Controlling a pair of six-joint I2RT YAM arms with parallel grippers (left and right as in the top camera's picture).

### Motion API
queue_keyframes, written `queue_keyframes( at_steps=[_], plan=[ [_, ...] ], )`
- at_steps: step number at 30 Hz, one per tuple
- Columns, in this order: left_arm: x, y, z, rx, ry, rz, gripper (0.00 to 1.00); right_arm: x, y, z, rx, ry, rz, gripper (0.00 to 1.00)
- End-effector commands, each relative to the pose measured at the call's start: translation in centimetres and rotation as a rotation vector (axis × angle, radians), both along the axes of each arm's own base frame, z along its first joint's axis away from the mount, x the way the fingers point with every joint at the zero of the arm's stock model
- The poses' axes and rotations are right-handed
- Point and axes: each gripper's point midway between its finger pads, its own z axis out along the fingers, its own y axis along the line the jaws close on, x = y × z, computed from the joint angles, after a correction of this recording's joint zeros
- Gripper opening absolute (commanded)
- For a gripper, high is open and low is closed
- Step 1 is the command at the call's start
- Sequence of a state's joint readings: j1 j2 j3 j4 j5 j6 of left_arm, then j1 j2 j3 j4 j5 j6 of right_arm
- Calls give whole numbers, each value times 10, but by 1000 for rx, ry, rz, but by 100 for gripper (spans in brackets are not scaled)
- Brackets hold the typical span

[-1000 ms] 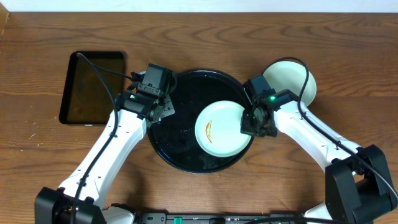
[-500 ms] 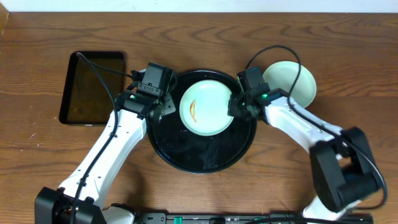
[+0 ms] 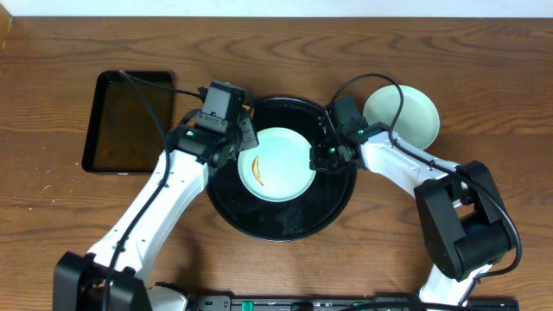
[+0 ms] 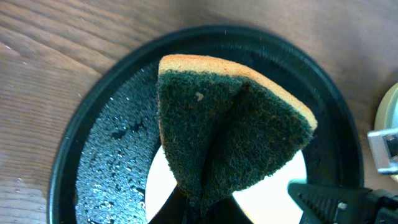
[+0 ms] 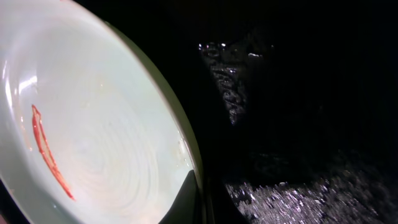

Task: Clean dirty plates on tray and stack at the side
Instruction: 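Lower the sponge onto the blue plate with the left gripper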

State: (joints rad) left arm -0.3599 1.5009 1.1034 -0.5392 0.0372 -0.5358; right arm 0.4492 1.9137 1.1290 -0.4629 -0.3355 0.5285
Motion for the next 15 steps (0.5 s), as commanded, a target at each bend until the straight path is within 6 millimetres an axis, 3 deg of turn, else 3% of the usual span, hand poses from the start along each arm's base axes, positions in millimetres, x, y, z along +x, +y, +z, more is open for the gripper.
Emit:
queue_keyframes(
  at_steps=[1,3,6,11,15],
  plan=[
    [-4,-9,-14,0,40,-44,8,24,8,19,-6,-62,37,1],
    [-5,-12,-18,1,51,-53,8,34,9,25,-20,-69,55,1],
    [-6,-13,-18,1,52,-55,8,42,9,18,-58,-61,73,1],
    [-6,-13,-18,2,51,-55,8,41,12,-3,-78,-27,106,1],
    [-2,-14,-17,-4,36,-55,8,38,12,-8,-87,-25,138,1]
  ],
)
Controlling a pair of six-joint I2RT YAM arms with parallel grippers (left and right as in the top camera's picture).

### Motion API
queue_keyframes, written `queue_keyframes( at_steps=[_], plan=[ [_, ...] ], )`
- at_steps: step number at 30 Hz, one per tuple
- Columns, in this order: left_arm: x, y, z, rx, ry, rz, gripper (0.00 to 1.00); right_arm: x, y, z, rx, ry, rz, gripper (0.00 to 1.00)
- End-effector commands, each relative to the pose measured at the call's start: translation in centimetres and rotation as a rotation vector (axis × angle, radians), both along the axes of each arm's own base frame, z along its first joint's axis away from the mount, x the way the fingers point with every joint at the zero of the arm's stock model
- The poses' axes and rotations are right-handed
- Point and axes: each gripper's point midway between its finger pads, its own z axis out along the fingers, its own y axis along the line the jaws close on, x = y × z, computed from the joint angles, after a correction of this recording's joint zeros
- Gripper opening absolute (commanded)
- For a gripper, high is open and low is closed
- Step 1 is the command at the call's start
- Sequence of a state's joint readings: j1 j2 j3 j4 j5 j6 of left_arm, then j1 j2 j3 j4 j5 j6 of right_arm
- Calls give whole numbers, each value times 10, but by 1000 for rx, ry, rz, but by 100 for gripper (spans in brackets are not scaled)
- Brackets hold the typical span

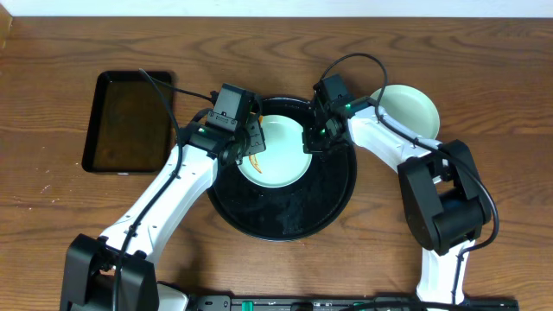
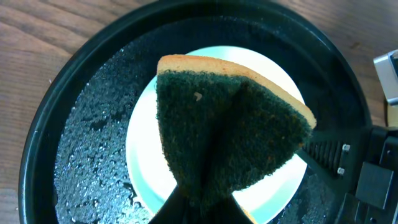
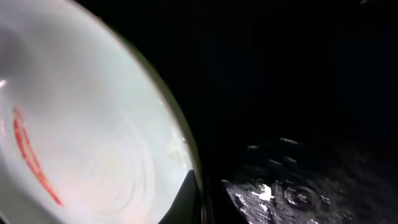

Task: Clean dirty plates on tray and stack at the side
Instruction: 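Lower the sponge onto the blue plate with the left gripper, then scrub the blue plate with the sponge while right gripper holds rim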

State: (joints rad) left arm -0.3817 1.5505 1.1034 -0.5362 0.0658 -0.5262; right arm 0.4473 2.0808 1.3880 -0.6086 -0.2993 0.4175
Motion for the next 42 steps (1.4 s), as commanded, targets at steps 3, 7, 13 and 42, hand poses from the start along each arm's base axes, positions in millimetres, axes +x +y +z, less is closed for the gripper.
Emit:
queue_keyframes(
  at_steps=[3,7,13,42],
  plan=[
    [8,-4,3,-18,-38,0,8,-2,1,-13,-26,1,51,1],
    [14,-7,-3,-54,-29,61,8,-2,1,-24,-34,13,50,1],
    [20,-23,-37,-111,51,111,8,-3,0,-25,-36,16,49,1],
    [-11,-34,-88,-20,202,253,7,-3,-8,-27,-73,27,21,1]
  ],
)
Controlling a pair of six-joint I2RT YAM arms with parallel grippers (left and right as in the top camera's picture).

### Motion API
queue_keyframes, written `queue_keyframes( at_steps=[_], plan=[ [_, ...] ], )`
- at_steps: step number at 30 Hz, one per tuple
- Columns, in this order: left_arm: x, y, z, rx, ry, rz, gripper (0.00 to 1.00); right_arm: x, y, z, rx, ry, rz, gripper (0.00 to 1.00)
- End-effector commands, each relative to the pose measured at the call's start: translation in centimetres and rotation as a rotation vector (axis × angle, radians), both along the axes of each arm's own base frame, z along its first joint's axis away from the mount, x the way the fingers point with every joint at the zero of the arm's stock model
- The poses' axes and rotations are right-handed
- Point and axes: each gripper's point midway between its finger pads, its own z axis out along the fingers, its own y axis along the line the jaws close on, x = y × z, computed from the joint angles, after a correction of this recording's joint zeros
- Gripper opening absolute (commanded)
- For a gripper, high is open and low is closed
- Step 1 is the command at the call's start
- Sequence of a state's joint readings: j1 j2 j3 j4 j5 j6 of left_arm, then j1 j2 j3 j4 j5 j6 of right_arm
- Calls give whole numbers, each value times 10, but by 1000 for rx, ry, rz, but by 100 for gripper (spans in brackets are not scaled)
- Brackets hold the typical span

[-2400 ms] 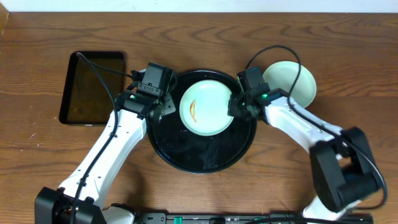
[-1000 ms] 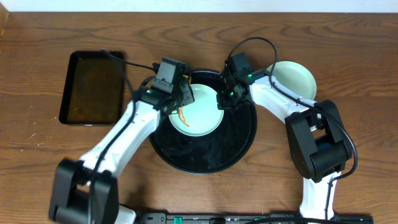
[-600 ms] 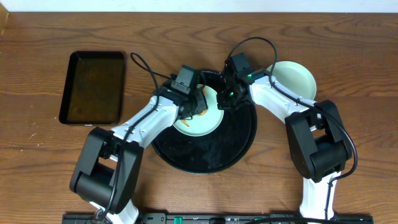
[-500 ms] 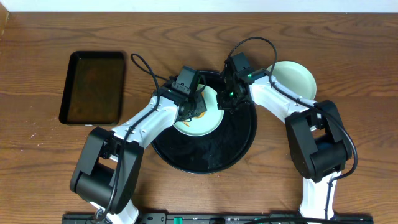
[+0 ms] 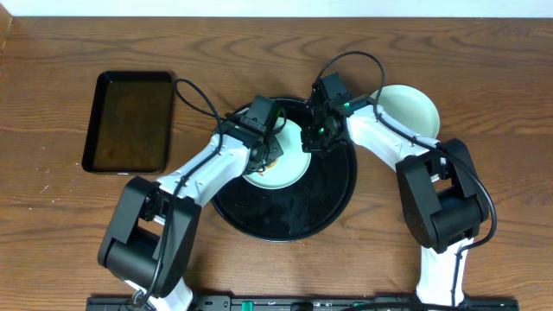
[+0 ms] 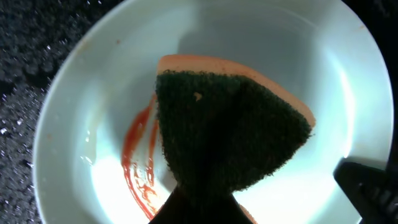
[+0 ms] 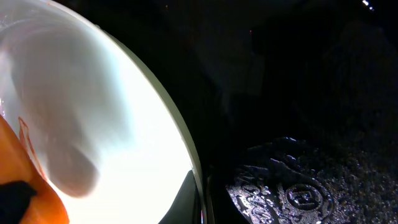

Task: Clean dirty plates on tray and stack at the side
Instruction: 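Scrub the blue plate with the sponge while right gripper holds rim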

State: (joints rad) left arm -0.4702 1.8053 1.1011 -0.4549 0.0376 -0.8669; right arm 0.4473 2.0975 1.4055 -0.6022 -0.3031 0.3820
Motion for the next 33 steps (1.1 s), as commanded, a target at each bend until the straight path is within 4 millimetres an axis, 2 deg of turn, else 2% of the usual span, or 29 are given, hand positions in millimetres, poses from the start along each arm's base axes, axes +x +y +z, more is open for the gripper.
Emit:
queue_keyframes(
  at_steps=[1,6,10,15,27,30,33],
  plan=[
    [-5,-7,-3,14,1,10,8,-8,-11,-26,-77,44,-13,1],
    [-4,-19,-8,16,-19,-16,8,-8,-11,-26,-77,45,-13,1],
    [-4,-10,-22,56,4,-1,8,-9,-12,-26,-79,48,-13,1],
    [-7,9,-32,90,55,35,8,-10,-12,-26,-80,51,-13,1],
    [-17,80,-37,163,185,142,8,-9,-14,-27,-90,47,-16,1],
    [-9,89,-31,163,166,124,8,-9,-14,-27,-90,47,-16,1],
    [1,86,-13,148,114,100,7,-9,-14,-27,-90,47,-16,1]
  ],
)
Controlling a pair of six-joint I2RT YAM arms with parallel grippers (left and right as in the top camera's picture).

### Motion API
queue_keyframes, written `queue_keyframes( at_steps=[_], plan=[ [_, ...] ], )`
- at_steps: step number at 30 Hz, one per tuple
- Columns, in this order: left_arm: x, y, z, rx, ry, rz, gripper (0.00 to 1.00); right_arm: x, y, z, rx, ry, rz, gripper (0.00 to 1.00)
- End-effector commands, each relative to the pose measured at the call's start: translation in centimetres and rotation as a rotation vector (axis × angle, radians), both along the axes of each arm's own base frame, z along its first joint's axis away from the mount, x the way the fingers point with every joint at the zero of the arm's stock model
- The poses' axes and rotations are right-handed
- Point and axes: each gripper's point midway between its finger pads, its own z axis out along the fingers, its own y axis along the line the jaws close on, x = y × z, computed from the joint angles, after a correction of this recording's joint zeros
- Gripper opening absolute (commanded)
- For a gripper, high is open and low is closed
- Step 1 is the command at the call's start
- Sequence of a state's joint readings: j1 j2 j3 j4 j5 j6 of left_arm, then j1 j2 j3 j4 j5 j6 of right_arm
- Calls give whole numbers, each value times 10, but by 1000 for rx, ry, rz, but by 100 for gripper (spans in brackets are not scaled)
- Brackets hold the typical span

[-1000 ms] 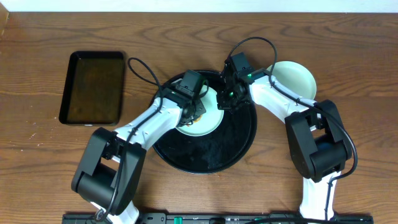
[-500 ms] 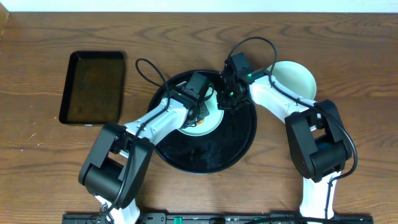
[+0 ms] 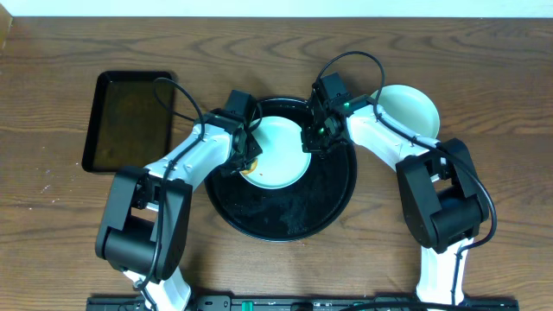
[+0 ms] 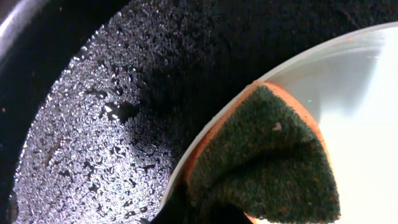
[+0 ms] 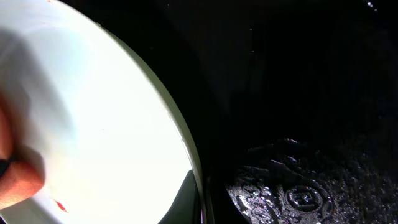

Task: Clean dirty plates on tray and stack at the side
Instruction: 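Scrub the blue plate with the sponge while right gripper holds rim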

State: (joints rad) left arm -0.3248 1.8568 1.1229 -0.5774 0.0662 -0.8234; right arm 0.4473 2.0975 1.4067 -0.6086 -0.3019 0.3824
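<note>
A pale green plate (image 3: 278, 154) lies in the round black tray (image 3: 294, 212). My left gripper (image 3: 243, 154) is shut on a green-and-orange sponge (image 4: 267, 162), pressed on the plate's left rim (image 4: 205, 134). A trace of red sauce (image 5: 59, 205) shows beside the sponge in the right wrist view. My right gripper (image 3: 313, 142) is shut on the plate's right rim (image 5: 189, 162). A second pale green plate (image 3: 413, 111) sits on the table at the right.
A rectangular black tray (image 3: 130, 121) lies on the wooden table at the left. The round tray's floor (image 4: 106, 124) is wet with droplets. Cables run from both wrists over the tray's back edge.
My left gripper has moved the sponge from the plate's middle to its left rim. The broad red streak is gone from view; only a small trace remains. The right gripper holds still.
The plate lay in the tray's middle with a red streak, my right gripper on its rim and the sponge held above. The plate then stood nearer the tray's back. Then the sponge was on the streak, and now sits at the left rim with the plate mostly white.
</note>
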Motion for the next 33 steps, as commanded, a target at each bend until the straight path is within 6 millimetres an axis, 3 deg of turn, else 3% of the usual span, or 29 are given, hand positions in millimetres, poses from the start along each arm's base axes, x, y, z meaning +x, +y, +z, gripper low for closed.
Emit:
queue_keyframes(
  at_steps=[1,5,9,19,22,25,33],
  plan=[
    [10,29,13,100,-49,-4,7,-8,-13,-27,-87,42,-15,1],
    [23,19,51,61,-176,-13,7,-8,-14,-27,-90,41,-16,1],
    [27,7,62,41,-222,-35,7,-8,-13,-27,-89,39,-16,1],
    [21,-48,27,-10,-191,-151,8,-8,-14,-27,-90,41,-16,1],
    [16,-54,18,-6,-170,-162,8,-8,-14,-27,-90,41,-16,1],
    [14,-54,12,6,-153,-176,8,-8,-13,-27,-89,41,-16,1],
    [8,-14,7,225,-125,-215,8,-10,-14,-27,-93,49,-15,1]
  ],
)
